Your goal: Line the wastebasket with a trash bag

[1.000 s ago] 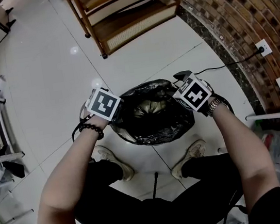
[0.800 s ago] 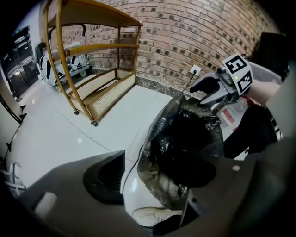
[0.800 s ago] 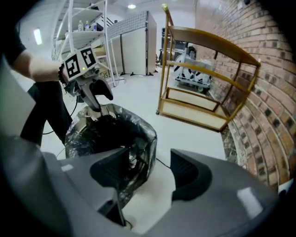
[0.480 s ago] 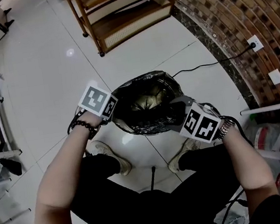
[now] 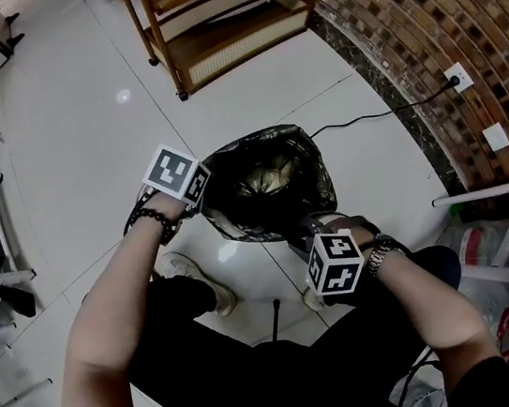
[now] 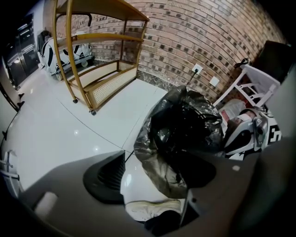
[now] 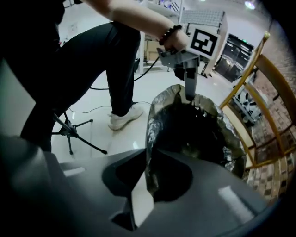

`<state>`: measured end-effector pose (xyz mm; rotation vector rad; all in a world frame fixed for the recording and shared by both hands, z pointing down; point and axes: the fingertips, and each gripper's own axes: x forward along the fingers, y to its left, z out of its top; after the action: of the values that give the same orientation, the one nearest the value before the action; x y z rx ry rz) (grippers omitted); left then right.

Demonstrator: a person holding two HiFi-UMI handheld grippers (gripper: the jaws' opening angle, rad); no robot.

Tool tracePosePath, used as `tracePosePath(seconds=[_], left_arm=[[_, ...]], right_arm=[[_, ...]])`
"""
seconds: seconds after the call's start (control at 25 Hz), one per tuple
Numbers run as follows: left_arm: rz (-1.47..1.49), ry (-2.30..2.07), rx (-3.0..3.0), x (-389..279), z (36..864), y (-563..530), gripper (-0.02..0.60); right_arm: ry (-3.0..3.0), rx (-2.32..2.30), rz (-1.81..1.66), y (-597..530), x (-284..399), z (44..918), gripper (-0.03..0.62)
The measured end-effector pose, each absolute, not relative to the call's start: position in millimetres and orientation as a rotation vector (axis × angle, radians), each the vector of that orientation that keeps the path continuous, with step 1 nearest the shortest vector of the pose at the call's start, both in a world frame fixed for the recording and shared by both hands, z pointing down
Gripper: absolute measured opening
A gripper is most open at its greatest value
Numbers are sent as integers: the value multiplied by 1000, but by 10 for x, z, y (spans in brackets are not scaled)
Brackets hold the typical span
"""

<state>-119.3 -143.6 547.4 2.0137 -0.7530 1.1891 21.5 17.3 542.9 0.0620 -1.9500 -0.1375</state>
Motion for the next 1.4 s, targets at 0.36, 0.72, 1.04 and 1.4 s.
tracePosePath(seconds=[0.36, 0.72, 1.04, 1.4], left_arm=[[1209, -714, 2014, -1120, 5529, -1396, 362], [1224, -706, 2015, -1072, 5599, -1365, 362], [1156, -694, 2051, -928, 5586, -1409, 362], [1121, -719, 2016, -969, 5703, -1493, 359]], right_arm=[[-1891, -103, -20, 614, 313, 5584, 164], [-2166, 357, 250, -342, 309, 4698, 233], [-1919, 921, 458, -1138, 962, 5252, 233], [-1841, 1132, 579, -1379, 1388, 5488, 232]])
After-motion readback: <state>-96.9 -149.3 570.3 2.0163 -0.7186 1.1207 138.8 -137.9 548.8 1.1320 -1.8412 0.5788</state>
